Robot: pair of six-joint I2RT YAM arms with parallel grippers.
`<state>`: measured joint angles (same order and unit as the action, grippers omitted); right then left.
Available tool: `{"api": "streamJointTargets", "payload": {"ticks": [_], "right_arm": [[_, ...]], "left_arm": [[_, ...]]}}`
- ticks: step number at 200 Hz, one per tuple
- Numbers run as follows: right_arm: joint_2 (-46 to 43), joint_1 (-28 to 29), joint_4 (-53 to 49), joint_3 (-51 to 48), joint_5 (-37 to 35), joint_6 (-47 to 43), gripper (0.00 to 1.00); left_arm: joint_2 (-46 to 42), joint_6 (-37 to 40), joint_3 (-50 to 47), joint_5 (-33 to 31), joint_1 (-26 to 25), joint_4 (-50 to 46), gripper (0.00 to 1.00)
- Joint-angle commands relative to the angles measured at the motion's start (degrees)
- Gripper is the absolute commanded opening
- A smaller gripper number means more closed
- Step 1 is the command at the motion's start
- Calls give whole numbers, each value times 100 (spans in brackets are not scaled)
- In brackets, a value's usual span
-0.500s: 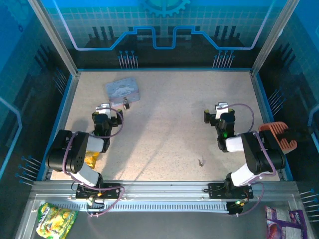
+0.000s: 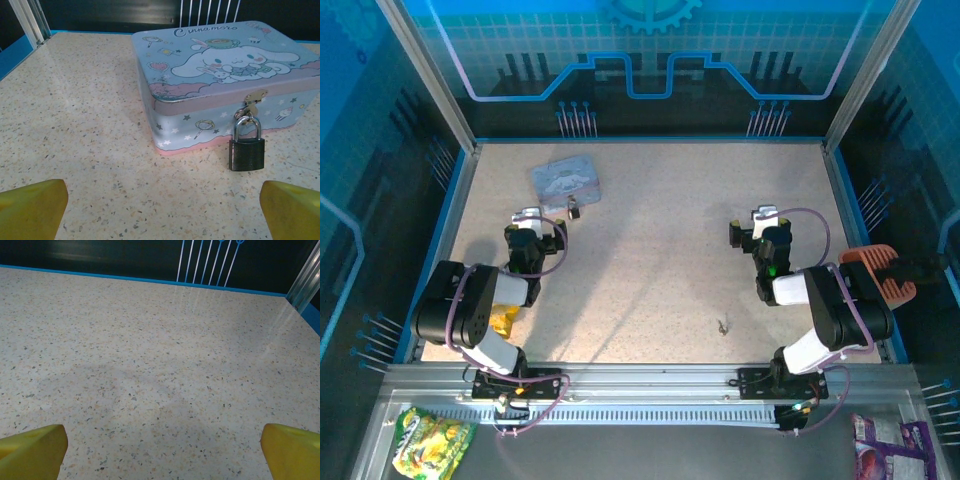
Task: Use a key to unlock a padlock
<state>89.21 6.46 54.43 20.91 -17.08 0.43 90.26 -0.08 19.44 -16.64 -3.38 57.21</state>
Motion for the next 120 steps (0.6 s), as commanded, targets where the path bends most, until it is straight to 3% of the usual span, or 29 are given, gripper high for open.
{"api": "streamJointTargets", "payload": {"ticks": [1, 61, 120], "right_arm": [[-44, -4, 43, 42, 81, -2, 100], [-44, -21, 40, 46, 106, 4, 100], [-69, -17, 83, 14, 358, -101, 100]], "left_arm": [[-87, -25, -155, 126, 39, 432, 99], [-95, -19, -51, 118, 45, 229, 99], [-94, 128, -103, 509, 27, 310, 99]]}}
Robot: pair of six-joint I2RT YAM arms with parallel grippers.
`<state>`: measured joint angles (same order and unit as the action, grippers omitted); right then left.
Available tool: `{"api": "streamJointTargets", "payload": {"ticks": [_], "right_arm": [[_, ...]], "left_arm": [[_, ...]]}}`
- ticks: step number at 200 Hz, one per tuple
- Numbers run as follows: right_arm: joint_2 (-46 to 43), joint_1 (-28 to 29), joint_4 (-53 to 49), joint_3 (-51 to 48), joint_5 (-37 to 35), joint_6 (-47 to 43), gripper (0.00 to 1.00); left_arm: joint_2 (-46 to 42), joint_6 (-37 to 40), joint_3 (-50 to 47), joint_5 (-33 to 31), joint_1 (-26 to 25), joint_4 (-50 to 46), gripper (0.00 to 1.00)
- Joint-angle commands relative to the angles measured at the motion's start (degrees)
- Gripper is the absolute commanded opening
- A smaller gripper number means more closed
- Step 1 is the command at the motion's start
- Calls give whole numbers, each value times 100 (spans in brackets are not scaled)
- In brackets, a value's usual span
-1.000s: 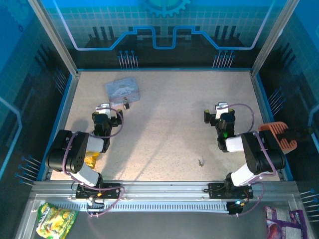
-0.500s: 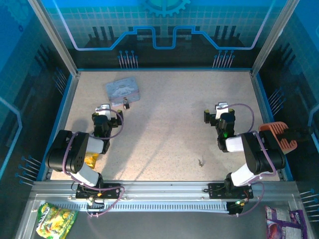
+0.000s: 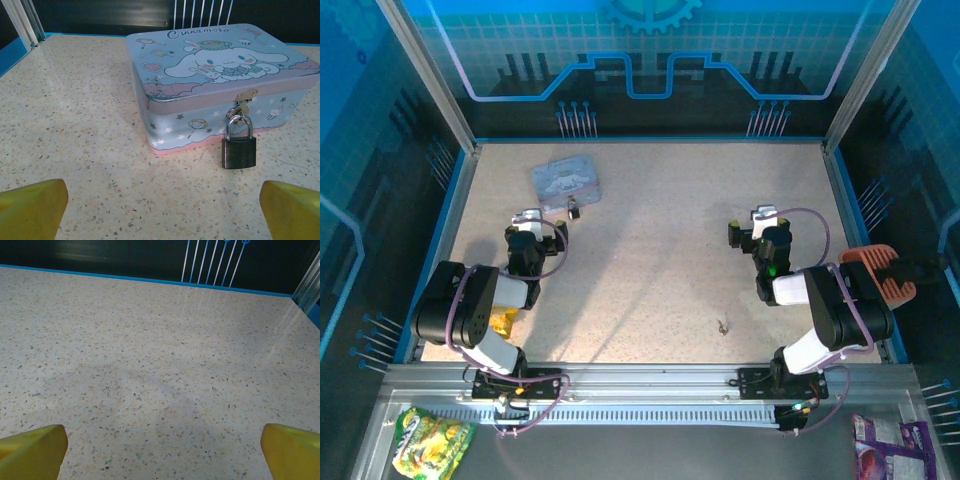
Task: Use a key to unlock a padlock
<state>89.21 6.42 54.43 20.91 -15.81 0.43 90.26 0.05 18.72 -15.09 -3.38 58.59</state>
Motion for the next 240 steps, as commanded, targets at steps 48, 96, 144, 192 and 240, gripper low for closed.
{"api": "streamJointTargets", "payload": {"ticks": [48, 96, 144, 192, 240], "right_arm": [[-1020, 320, -401, -138, 149, -519, 100], [-3009, 637, -3480, 926, 430, 351, 100], [-4699, 325, -5759, 1492, 802, 2588, 100], [-4589, 663, -8207, 2108, 1500, 2514, 100], [-3743, 2434, -9711, 2413, 185, 3332, 97]], "left_arm": [[-820, 528, -410, 189, -320, 333, 99], [-3174, -629, 516, -181, -653, -3283, 99], [-4564, -3225, 1596, -769, -635, -6853, 99], [-5512, -3113, 966, 1276, -550, -6998, 99], [-4114, -2658, 1104, 1907, -1385, -6899, 99]]}}
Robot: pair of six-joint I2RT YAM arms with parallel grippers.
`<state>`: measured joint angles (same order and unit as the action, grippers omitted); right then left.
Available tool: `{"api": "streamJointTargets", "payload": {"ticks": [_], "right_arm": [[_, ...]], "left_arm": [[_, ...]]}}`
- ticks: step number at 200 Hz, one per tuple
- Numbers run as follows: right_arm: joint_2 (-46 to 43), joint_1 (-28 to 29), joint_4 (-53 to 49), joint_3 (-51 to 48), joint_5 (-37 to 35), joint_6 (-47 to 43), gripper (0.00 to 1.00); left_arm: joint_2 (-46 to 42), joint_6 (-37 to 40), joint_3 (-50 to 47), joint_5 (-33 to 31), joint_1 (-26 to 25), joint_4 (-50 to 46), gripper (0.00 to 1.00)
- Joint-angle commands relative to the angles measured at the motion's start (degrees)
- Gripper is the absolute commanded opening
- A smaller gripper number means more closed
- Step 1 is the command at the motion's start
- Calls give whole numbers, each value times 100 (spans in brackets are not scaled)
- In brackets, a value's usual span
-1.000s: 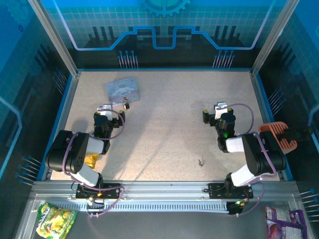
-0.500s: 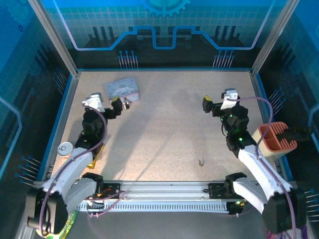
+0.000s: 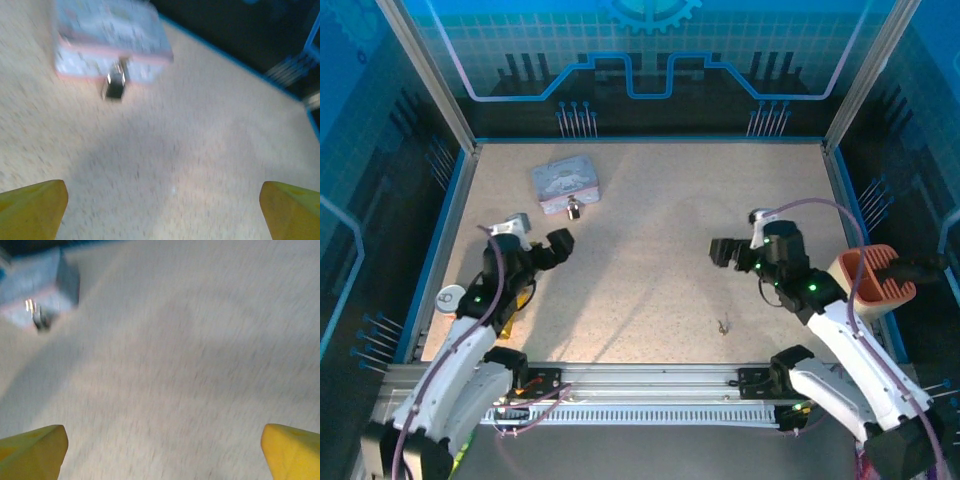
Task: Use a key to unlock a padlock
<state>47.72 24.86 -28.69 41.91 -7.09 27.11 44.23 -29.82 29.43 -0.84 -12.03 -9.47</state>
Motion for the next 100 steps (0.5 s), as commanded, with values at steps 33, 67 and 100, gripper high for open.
{"api": "streamJointTargets", "payload": {"ticks": [33, 67, 100], "right_arm": [[1037, 1176, -1854, 221, -618, 1530, 86], [1662, 1406, -2007, 36, -172, 2123, 72], [2180, 1633, -2221, 38, -10, 2602, 62]], "left_arm": [[1114, 546, -350, 735, -749, 947, 99], [1137, 744, -977, 795, -748, 2002, 99], [928, 802, -1052, 857, -766, 1997, 99]]}}
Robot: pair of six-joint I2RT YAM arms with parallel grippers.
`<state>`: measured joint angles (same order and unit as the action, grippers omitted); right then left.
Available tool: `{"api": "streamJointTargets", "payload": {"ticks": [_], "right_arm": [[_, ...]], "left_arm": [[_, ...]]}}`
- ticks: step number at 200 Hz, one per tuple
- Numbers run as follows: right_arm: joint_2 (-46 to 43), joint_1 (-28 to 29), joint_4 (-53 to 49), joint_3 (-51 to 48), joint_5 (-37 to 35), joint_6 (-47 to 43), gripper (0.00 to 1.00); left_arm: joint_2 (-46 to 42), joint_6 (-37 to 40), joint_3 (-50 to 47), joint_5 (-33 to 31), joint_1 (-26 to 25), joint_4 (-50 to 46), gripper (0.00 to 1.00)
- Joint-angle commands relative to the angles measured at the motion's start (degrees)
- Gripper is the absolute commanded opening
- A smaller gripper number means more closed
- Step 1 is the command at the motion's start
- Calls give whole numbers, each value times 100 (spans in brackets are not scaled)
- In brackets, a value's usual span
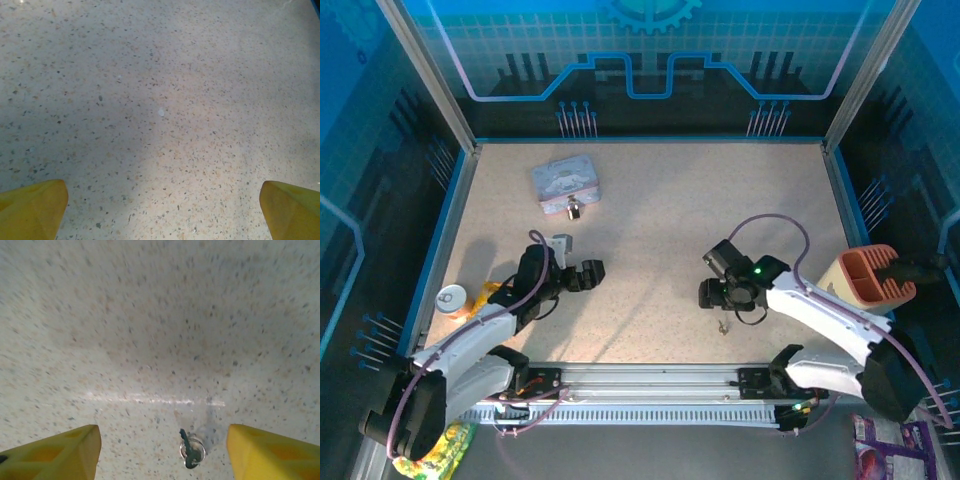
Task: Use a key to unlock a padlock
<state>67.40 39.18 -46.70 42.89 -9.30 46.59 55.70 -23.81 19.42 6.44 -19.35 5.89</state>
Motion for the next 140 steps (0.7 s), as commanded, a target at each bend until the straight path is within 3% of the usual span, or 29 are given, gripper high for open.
{"api": "streamJointTargets", "payload": {"ticks": [1, 55, 140], "right_arm": [[217, 207, -429, -61, 210, 670, 62], [-65, 493, -810, -456, 110, 1361, 49], [-623, 905, 654, -1723, 139, 1949, 39]], "left_arm": [[-232, 201, -52, 121, -33, 454, 99], [-691, 244, -148, -212, -33, 213, 99], [-925, 92, -227, -1, -51, 157, 99]]}}
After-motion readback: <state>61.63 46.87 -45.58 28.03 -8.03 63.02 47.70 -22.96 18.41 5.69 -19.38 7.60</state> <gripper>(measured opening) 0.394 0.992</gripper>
